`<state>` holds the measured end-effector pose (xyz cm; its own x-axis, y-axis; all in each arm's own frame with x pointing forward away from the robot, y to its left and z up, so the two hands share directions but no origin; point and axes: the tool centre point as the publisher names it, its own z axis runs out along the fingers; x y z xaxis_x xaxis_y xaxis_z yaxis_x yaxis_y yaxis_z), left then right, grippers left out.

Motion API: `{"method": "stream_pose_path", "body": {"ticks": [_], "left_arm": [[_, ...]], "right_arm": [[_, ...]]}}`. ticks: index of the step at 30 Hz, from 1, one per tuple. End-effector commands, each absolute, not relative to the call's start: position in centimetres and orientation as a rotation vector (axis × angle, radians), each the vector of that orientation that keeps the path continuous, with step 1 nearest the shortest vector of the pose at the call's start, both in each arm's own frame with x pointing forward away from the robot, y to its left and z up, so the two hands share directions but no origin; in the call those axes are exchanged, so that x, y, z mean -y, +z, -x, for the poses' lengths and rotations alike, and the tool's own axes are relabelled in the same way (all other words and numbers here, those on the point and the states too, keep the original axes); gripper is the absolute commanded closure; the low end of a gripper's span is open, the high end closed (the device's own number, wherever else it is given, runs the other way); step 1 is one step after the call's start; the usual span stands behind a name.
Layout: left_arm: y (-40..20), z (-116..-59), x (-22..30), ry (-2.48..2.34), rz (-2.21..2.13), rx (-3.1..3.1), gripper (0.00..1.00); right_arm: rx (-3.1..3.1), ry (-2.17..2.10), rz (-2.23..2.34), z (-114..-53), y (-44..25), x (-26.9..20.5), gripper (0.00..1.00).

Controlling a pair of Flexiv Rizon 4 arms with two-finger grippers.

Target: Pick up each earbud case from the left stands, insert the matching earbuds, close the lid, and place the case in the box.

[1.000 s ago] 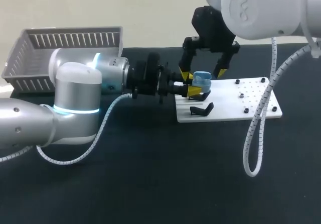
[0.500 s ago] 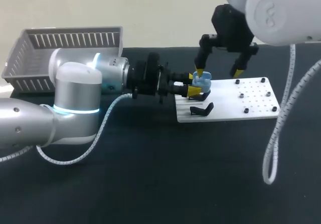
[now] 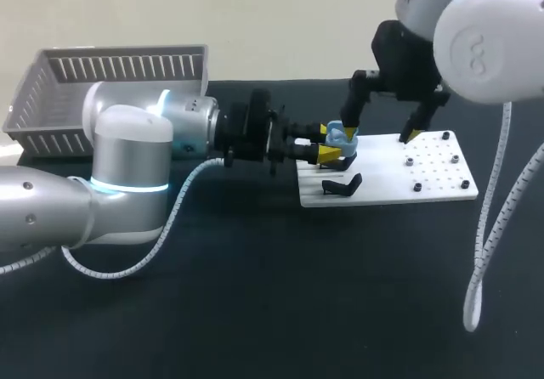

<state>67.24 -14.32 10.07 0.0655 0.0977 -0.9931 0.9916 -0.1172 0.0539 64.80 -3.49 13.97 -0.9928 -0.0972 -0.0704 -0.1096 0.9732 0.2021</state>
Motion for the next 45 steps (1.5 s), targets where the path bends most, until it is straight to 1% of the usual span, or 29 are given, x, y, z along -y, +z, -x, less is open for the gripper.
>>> {"method": "stream_pose_path", "body": {"ticks": [1, 25, 30, 36, 45], "left_arm": [[10.0, -67.1, 14.3, -1.193, -1.392, -1.180, 1.00], [10.0, -67.1, 14.3, -1.193, -1.392, -1.180, 1.00], [10.0, -67.1, 14.3, -1.193, -1.392, -1.180, 1.00], [10.0, -67.1, 14.3, -1.193, -1.392, -1.180, 1.00], [10.0, -67.1, 14.3, -1.193, -1.392, -1.180, 1.00]], "right_arm": [[-3.055, 0.323, 0.144, -65.2, 13.4, 3.9, 0.00], [-3.068, 0.332, 0.173, -66.4, 12.7, 2.7, 0.00], [-3.039, 0.342, 0.169, -66.1, 13.8, 2.8, 0.00], [-2.978, 0.410, 0.104, -66.7, 15.5, 3.3, 0.00], [-2.855, 0.513, -0.063, -69.3, 15.0, 3.4, 0.00]]}}
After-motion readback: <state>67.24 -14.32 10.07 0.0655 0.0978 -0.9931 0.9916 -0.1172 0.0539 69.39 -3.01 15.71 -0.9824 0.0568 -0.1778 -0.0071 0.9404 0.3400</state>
